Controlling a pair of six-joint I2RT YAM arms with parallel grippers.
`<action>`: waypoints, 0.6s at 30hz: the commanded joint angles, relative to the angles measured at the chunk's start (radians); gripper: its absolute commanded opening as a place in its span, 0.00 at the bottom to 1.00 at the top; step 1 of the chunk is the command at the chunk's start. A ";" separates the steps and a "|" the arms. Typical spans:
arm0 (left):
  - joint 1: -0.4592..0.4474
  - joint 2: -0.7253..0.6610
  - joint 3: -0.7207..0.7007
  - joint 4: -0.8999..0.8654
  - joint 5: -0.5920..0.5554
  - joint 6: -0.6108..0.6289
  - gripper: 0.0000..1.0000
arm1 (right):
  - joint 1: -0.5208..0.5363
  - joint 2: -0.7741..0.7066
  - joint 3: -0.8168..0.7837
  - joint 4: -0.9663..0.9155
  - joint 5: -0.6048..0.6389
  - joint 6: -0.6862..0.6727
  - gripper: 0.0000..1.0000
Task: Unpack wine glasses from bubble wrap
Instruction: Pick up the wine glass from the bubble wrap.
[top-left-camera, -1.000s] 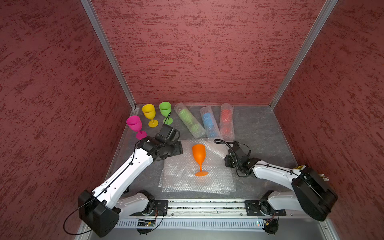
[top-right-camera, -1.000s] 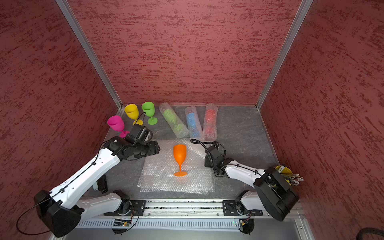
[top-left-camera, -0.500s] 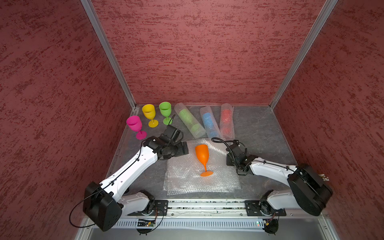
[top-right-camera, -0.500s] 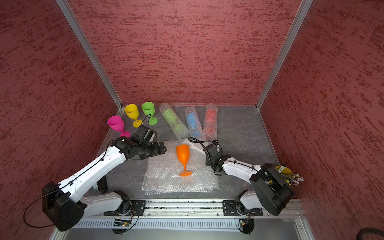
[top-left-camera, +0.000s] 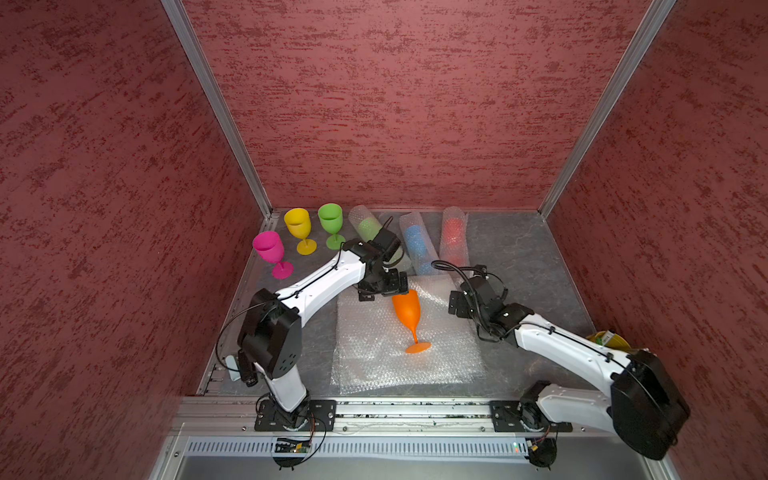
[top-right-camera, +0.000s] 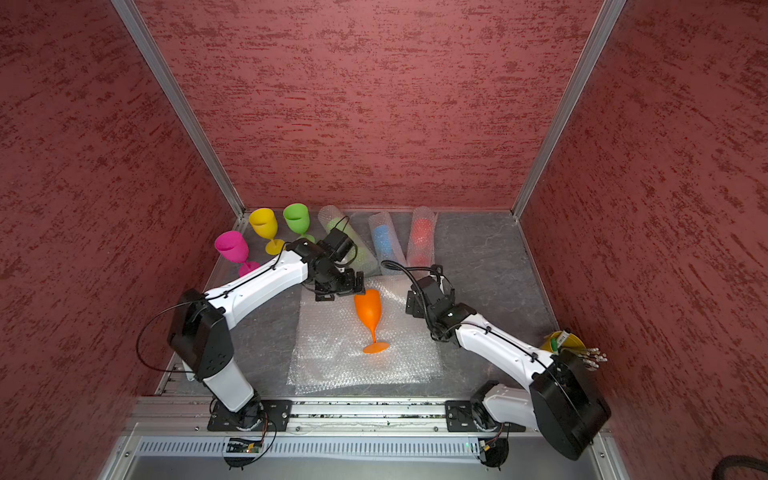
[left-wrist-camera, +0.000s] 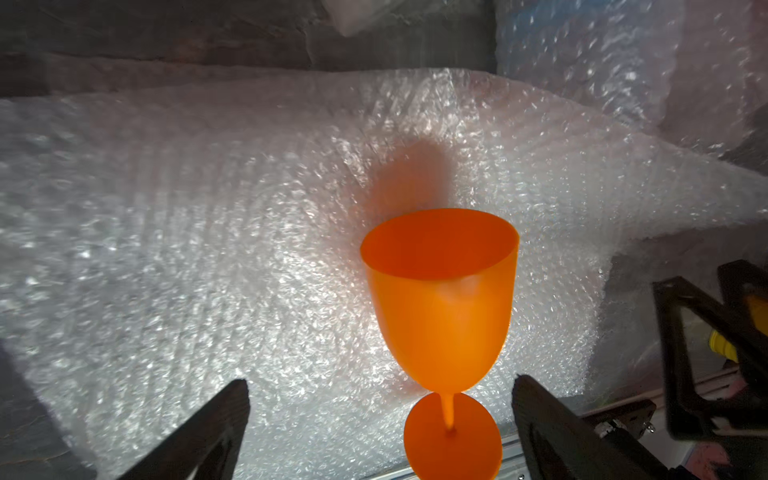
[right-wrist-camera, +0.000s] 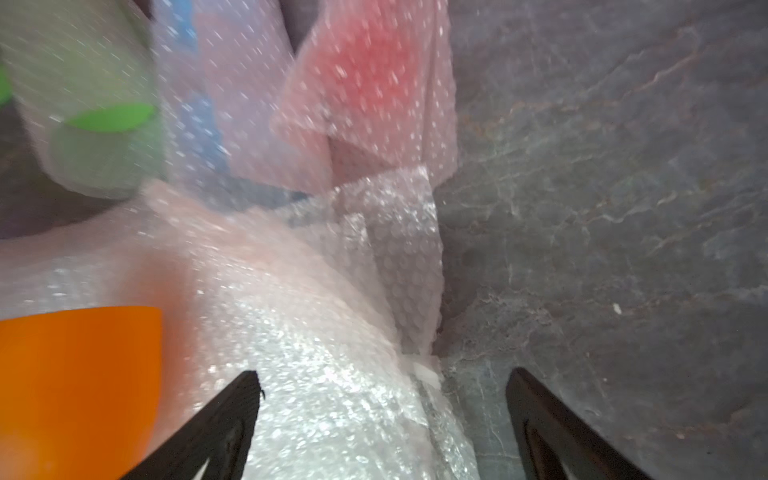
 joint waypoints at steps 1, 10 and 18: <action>-0.002 0.050 0.036 -0.052 0.120 0.001 1.00 | -0.004 -0.078 0.010 -0.027 -0.021 0.051 0.99; 0.019 0.238 0.150 -0.039 0.241 0.004 1.00 | -0.003 -0.160 -0.043 0.002 -0.041 0.055 0.99; 0.032 0.337 0.220 -0.075 0.234 0.007 1.00 | -0.003 -0.185 -0.094 0.049 -0.038 0.051 0.99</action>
